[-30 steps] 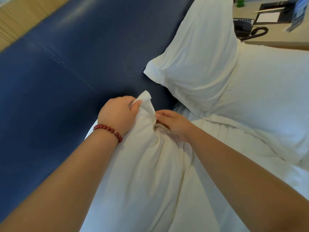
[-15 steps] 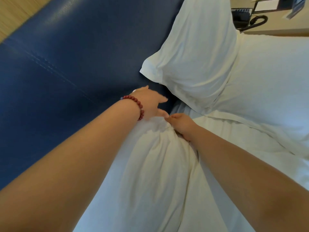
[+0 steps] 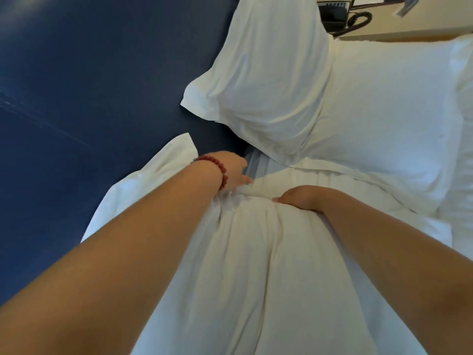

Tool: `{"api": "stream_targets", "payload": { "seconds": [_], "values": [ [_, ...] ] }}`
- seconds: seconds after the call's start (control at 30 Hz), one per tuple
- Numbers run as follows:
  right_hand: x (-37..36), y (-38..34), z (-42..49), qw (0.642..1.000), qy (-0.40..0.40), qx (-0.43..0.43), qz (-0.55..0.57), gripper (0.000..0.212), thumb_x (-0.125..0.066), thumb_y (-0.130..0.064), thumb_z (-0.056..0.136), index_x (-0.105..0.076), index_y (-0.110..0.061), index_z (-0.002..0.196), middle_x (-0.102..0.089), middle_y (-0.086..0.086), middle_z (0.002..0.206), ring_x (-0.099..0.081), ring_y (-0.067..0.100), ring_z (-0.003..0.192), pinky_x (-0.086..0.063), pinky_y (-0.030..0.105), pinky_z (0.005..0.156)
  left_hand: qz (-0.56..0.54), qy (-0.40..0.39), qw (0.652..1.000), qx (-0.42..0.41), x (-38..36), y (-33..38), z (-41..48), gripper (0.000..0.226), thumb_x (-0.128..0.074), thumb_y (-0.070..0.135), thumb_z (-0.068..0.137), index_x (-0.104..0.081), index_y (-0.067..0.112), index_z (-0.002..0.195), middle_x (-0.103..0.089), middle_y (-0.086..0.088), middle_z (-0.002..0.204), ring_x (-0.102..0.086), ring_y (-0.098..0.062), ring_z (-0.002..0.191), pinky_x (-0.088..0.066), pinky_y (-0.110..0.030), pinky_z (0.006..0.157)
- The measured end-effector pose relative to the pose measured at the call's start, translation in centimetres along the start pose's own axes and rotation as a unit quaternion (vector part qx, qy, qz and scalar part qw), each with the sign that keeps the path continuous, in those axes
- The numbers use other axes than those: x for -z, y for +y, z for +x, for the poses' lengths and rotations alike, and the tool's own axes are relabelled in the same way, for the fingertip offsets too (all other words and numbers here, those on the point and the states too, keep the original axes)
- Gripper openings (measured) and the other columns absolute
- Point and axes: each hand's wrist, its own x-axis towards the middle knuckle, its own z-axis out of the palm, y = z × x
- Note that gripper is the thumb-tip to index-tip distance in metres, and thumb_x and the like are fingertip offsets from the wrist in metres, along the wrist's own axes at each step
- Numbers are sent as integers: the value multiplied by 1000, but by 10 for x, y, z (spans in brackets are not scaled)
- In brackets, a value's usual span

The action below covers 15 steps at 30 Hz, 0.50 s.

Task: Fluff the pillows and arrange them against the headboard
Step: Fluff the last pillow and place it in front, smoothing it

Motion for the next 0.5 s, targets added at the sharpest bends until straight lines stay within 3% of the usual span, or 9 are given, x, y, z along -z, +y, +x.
{"api": "stream_targets", "payload": {
  "seconds": [0.07,0.13,0.2,0.27,0.33,0.43,0.5],
  "values": [
    [2,14,-7,999,27,-13,27,54,-50,-64,90,-67,-25,123,-60,0,133,-51,21,127,-38,34,105,-22,-65,997,19,-16,-1,13,64,-41,60,94,-48,14,139,-55,-7,135,-55,-26,118,-45,-39,100],
    [0,28,-11,983,85,5,162,34,-65,-52,87,-75,-20,91,-71,-1,96,-65,17,95,-47,28,79,-67,-100,992,31,-30,-8,21,59,-46,64,89,-63,16,119,-66,-6,113,-63,-24,97,-51,-38,90],
    [-2,33,-15,954,132,20,267,29,-71,-42,86,-67,-16,74,-64,0,73,-59,15,67,-45,24,62,-135,-89,986,38,-35,-15,26,48,-53,61,87,-69,16,94,-68,-5,88,-64,-22,77,-53,-34,75],
    [-4,35,-18,934,176,29,309,25,-73,-38,84,-64,-18,72,-59,0,68,-53,13,61,-44,23,61,-215,-41,974,58,-34,-19,27,41,-57,52,90,-67,14,77,-65,-5,71,-61,-21,65,-50,-30,66],
    [-5,38,-18,922,207,34,326,24,-75,-37,83,-65,-18,72,-60,-3,67,-54,11,63,-44,23,63,-250,10,965,74,-32,-23,29,39,-57,48,92,-70,13,81,-67,-6,74,-61,-21,69,-48,-29,66],
    [1,49,-19,954,227,48,188,28,-70,-42,86,-64,-18,75,-61,-5,76,-56,14,76,-41,28,69,-264,37,959,96,-35,-22,31,35,-55,43,95,-70,13,83,-67,-7,80,-61,-24,77,-46,-29,69],
    [6,70,-26,985,169,8,44,33,-59,-49,92,-60,-20,78,-59,-4,83,-54,18,88,-37,29,77,-268,40,957,105,-38,-22,34,31,-53,38,96,-69,14,85,-67,-7,82,-61,-24,80,-45,-28,72]
  ]
}}
